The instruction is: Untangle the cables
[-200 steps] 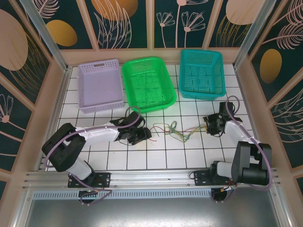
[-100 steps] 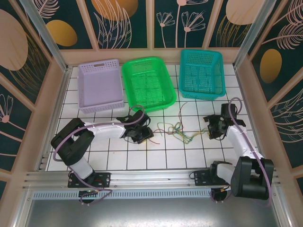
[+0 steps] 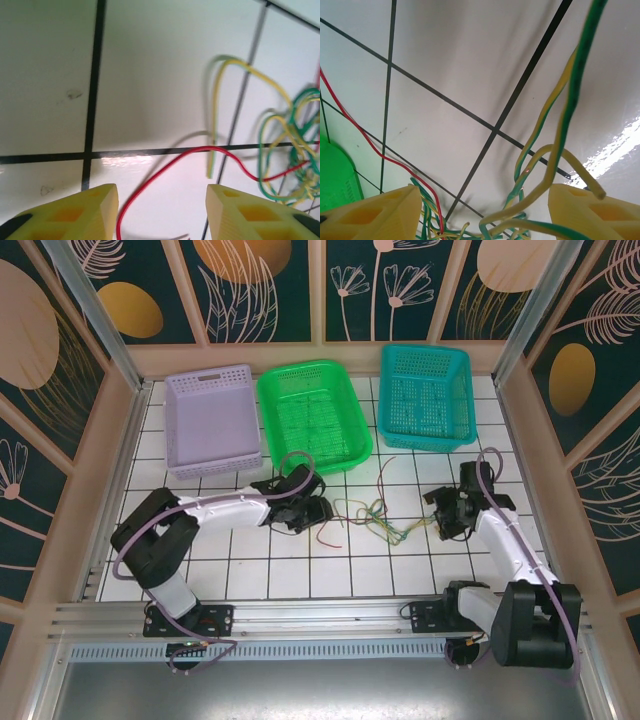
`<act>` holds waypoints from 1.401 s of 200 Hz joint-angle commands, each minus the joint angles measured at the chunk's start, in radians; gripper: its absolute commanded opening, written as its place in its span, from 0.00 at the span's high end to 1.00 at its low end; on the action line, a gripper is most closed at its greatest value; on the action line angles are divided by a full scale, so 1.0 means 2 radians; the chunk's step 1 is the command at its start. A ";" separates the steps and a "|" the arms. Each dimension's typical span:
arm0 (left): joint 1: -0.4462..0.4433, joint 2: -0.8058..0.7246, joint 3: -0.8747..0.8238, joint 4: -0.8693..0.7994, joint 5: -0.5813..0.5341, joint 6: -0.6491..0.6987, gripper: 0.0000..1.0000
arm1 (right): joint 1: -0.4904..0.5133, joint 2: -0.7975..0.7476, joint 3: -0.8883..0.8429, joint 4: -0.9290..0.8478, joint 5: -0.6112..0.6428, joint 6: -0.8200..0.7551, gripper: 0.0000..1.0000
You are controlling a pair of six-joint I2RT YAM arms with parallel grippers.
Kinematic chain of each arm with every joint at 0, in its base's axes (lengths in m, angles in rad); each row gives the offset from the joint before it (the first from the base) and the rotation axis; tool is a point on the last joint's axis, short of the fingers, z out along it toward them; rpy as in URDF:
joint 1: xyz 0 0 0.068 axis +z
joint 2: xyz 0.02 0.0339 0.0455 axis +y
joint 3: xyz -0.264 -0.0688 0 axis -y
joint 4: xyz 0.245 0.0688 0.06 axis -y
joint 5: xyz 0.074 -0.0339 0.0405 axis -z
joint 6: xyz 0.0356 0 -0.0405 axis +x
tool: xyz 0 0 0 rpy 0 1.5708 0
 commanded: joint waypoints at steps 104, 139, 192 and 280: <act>-0.007 -0.004 0.079 0.000 0.072 -0.270 0.49 | 0.011 -0.004 0.076 -0.053 0.016 -0.076 0.37; -0.042 0.009 0.034 0.084 0.109 -0.407 0.44 | 0.014 -0.004 0.025 0.014 -0.031 -0.017 0.53; -0.059 0.061 0.048 0.069 0.077 -0.486 0.42 | 0.015 0.000 0.017 0.012 -0.031 -0.028 0.59; -0.059 0.153 0.151 0.004 0.031 -0.547 0.46 | 0.020 -0.008 0.001 0.007 -0.039 -0.040 0.61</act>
